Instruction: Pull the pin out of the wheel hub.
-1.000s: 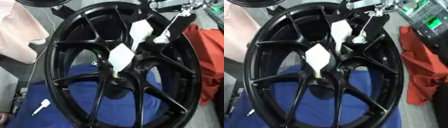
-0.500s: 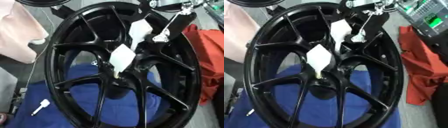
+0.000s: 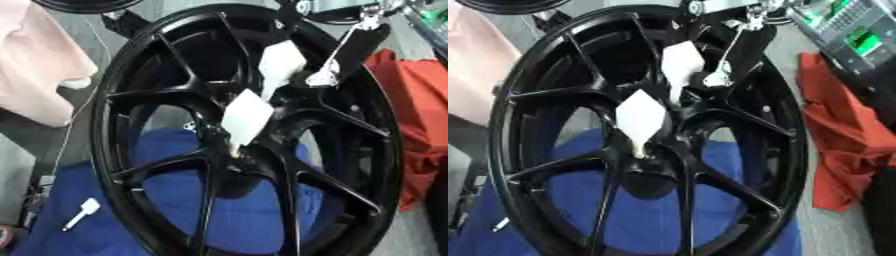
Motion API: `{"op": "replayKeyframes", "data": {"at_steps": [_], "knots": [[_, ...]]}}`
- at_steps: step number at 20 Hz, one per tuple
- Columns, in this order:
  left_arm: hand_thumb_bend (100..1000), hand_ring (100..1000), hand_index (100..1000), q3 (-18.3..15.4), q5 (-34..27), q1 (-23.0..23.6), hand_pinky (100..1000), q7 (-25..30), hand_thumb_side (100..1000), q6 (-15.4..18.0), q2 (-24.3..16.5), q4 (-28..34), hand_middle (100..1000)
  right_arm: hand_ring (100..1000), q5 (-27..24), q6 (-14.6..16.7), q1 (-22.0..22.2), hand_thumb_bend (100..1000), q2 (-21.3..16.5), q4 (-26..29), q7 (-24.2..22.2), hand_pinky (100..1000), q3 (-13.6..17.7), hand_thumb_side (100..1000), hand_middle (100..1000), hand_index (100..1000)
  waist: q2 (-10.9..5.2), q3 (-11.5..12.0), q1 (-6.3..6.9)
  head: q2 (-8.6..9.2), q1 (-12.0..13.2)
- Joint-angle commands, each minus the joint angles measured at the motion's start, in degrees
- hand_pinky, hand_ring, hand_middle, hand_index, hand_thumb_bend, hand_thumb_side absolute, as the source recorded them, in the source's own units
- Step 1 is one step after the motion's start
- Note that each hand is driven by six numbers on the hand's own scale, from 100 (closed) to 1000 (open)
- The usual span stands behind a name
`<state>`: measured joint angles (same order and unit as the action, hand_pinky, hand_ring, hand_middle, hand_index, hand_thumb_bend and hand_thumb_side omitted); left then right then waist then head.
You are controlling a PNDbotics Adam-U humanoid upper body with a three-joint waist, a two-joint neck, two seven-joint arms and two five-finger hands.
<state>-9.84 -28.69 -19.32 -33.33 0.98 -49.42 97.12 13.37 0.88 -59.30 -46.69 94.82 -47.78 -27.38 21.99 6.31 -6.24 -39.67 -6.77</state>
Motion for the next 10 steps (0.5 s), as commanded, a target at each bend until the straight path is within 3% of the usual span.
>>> {"op": "replayKeyframes", "data": {"at_steps": [1, 5, 10], "knots": [[135, 638, 808, -1.2, -0.1, -0.2, 719, -0.3, 772, 0.1, -1.5, 0.3, 578, 718, -1.2, -0.2, -1.0, 176, -0.9, 0.1, 0.9, 837, 0.3, 135, 462, 584, -1.49, 0.1, 0.30, 0.40, -0.2], [135, 638, 808, -1.3, -0.1, -0.1, 719, -0.5, 771, 0.2, -1.6, 0.3, 578, 687, -1.7, -1.0, -1.0, 100, -0.9, 0.0, 2.1, 824, 0.3, 100, 422, 510, -1.65, 0.0, 0.24, 0.27, -0.2], [135, 638, 808, -1.5, -0.1, 0.0, 720, -0.6, 769, 0.2, -1.6, 0.2, 578, 611, -3.4, -2.9, -1.1, 100, -0.8, -0.2, 4.0, 775, 0.4, 100, 341, 400, -1.85, -0.1, 0.20, 0.02, -0.3]]}}
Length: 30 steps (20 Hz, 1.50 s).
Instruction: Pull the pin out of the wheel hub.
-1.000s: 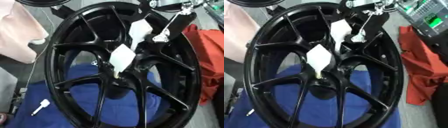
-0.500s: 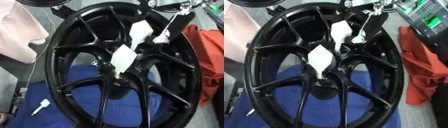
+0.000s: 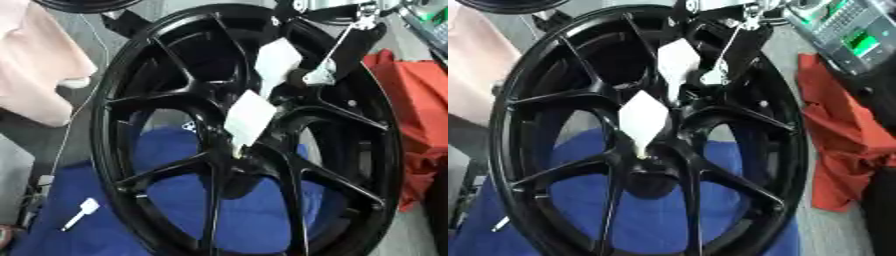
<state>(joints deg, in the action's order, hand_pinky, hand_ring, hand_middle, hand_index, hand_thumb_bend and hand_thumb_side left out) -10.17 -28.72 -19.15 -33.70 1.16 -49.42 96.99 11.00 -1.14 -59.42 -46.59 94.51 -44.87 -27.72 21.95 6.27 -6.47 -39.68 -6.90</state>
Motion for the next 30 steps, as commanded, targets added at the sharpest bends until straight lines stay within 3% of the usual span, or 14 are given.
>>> {"op": "replayKeyframes", "data": {"at_steps": [1, 11, 15, 18, 21, 25, 30], "knots": [[135, 638, 808, -1.2, -0.1, -0.1, 720, -0.2, 769, 0.0, -1.6, 0.3, 578, 606, -1.5, -1.3, -1.0, 100, -0.9, 0.2, 1.4, 772, 0.8, 100, 336, 392, -1.85, -0.1, 0.44, -0.04, -0.2], [136, 639, 809, -1.5, -0.3, 0.4, 721, -0.5, 769, 0.2, -2.0, -0.5, 580, 572, -4.1, -4.0, -3.1, 226, -1.6, 1.9, 1.5, 755, 3.9, 100, 298, 345, -2.55, -1.2, 0.59, -0.58, -0.1], [136, 640, 809, -1.5, -0.3, 0.7, 721, -0.5, 768, 0.2, -2.1, -0.6, 580, 559, -6.1, -4.9, -4.3, 196, -1.9, 1.3, 1.8, 750, 6.4, 100, 292, 338, -2.87, -1.8, 0.69, -0.92, 0.2], [134, 640, 810, -1.6, -0.2, 1.2, 722, -0.6, 767, 0.2, -2.3, -0.7, 580, 563, -7.1, -5.4, -4.1, 163, -3.5, 0.5, 3.5, 756, 10.1, 100, 294, 341, -3.20, -2.6, 0.98, -1.51, 0.7], [132, 640, 810, -1.9, 0.0, 1.8, 722, -0.8, 765, 0.4, -2.7, -0.7, 581, 577, -5.8, -5.9, -0.6, 113, -7.8, -1.2, 7.2, 770, 15.3, 100, 305, 358, -3.42, -3.7, 1.38, -1.85, 1.5], [129, 641, 810, -2.1, 0.2, 2.2, 722, -1.0, 764, 0.5, -2.8, -0.5, 581, 570, -4.3, -6.4, 8.5, 100, -14.0, -4.3, 15.2, 771, 24.1, 100, 307, 362, -3.36, -4.5, 2.12, -1.27, 2.9], [128, 641, 810, -2.4, 0.3, 2.6, 723, -1.3, 761, 0.6, -2.4, -0.4, 582, 562, -2.4, -7.4, 19.4, 100, -18.0, -9.0, 24.6, 766, 33.7, 100, 307, 360, -3.44, -5.1, 3.23, -0.51, 4.6]]}}
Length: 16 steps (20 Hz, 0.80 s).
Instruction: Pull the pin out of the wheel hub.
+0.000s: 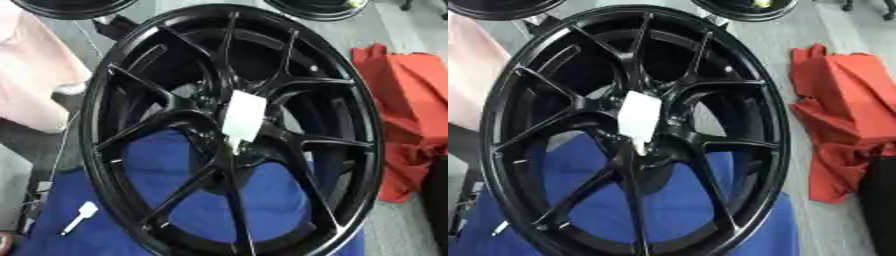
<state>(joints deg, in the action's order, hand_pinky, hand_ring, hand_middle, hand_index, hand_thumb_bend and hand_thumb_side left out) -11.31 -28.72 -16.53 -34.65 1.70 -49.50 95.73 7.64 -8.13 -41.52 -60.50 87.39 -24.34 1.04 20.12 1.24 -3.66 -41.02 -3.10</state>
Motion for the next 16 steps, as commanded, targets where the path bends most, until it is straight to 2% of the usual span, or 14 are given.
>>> {"op": "replayKeyframes", "data": {"at_steps": [1, 5, 7, 8, 9, 10, 12, 16], "knots": [[127, 641, 810, -1.3, 0.3, 0.0, 723, -0.4, 760, 0.1, -2.3, 0.9, 582, 567, 1.3, -0.6, 3.2, 100, -4.5, -2.9, 5.6, 768, 6.3, 100, 313, 368, -1.66, -0.2, 0.61, 0.87, 1.1], [126, 642, 810, -1.4, 0.3, 0.0, 723, -0.5, 758, 0.2, -2.2, 1.0, 583, 639, 6.9, -3.5, 8.2, 100, -5.0, -7.2, 8.2, 800, 9.7, 100, 461, 530, -1.91, -0.9, 1.36, 1.24, 2.3], [124, 642, 810, -1.2, 0.4, -0.3, 724, -0.3, 756, 0.2, -2.2, 1.1, 583, 754, 10.1, -5.1, 9.6, 143, -4.7, -8.7, 7.0, 837, 10.5, 100, 702, 774, -1.94, -1.1, 1.71, 1.40, 2.4], [122, 642, 810, -1.0, 0.5, -0.4, 724, -0.2, 755, 0.1, -2.3, 1.2, 583, 820, 11.5, -5.7, 10.2, 177, -4.4, -9.4, 5.4, 861, 10.6, 100, 822, 865, -1.95, -1.2, 1.89, 1.40, 2.4], [153, 642, 811, -0.9, 0.6, -0.6, 725, -0.1, 750, 0.0, -2.3, 1.3, 583, 884, 12.6, -5.9, 10.6, 229, -4.2, -9.8, 3.5, 881, 10.8, 100, 899, 895, -1.95, -1.2, 2.05, 1.36, 2.4], [121, 642, 811, -0.7, 0.7, -0.8, 725, 0.1, 754, -0.1, -2.3, 1.5, 584, 914, 13.2, -5.8, 10.8, 199, -3.8, -10.0, 1.8, 888, 11.2, 100, 934, 914, -1.95, -1.2, 2.23, 1.33, 2.4], [115, 643, 811, -0.5, 0.9, -1.0, 726, 0.3, 752, -0.2, -2.4, 1.7, 584, 945, 14.1, -5.4, 10.9, 206, -3.4, -10.1, 0.1, 895, 12.1, 100, 973, 931, -1.99, -1.2, 2.53, 1.42, 2.4], [100, 643, 811, -0.7, 1.0, -0.8, 727, 0.2, 746, -0.2, -2.4, 1.9, 584, 927, 14.7, -5.1, 10.8, 210, -3.0, -10.0, 2.4, 885, 13.4, 100, 955, 920, -2.03, -1.3, 2.79, 1.79, 2.6]]}}
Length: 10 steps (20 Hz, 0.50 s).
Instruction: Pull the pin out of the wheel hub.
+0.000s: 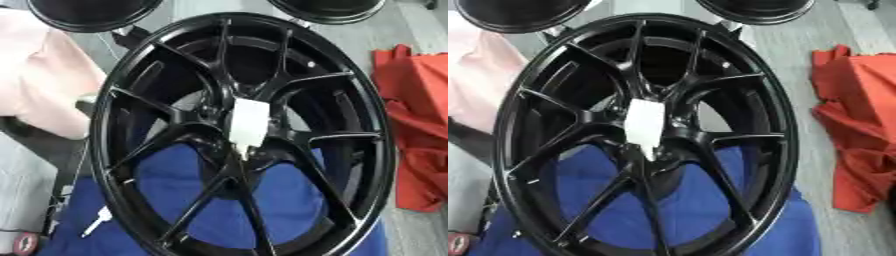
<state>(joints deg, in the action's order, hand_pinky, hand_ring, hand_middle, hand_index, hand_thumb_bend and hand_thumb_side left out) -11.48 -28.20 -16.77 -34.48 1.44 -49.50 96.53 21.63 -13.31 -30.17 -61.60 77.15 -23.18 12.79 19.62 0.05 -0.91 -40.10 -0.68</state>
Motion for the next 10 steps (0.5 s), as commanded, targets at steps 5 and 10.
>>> {"op": "replayKeyframes", "data": {"at_steps": [5, 10], "knots": [[100, 643, 811, -0.4, 0.3, -0.4, 728, -0.1, 748, 0.0, -2.2, 1.0, 584, 915, 0.7, -1.8, -0.7, 233, -1.5, 0.0, 6.5, 876, 1.9, 100, 950, 910, -1.57, -0.3, 0.02, 1.56, 0.1], [100, 643, 811, -0.3, 0.3, -0.5, 728, 0.1, 748, -0.2, -2.2, 1.0, 584, 915, 1.6, -4.2, -0.4, 294, -1.6, -0.4, 8.1, 879, 1.5, 100, 940, 921, -1.56, -0.1, -0.24, 1.45, -0.1]]}}
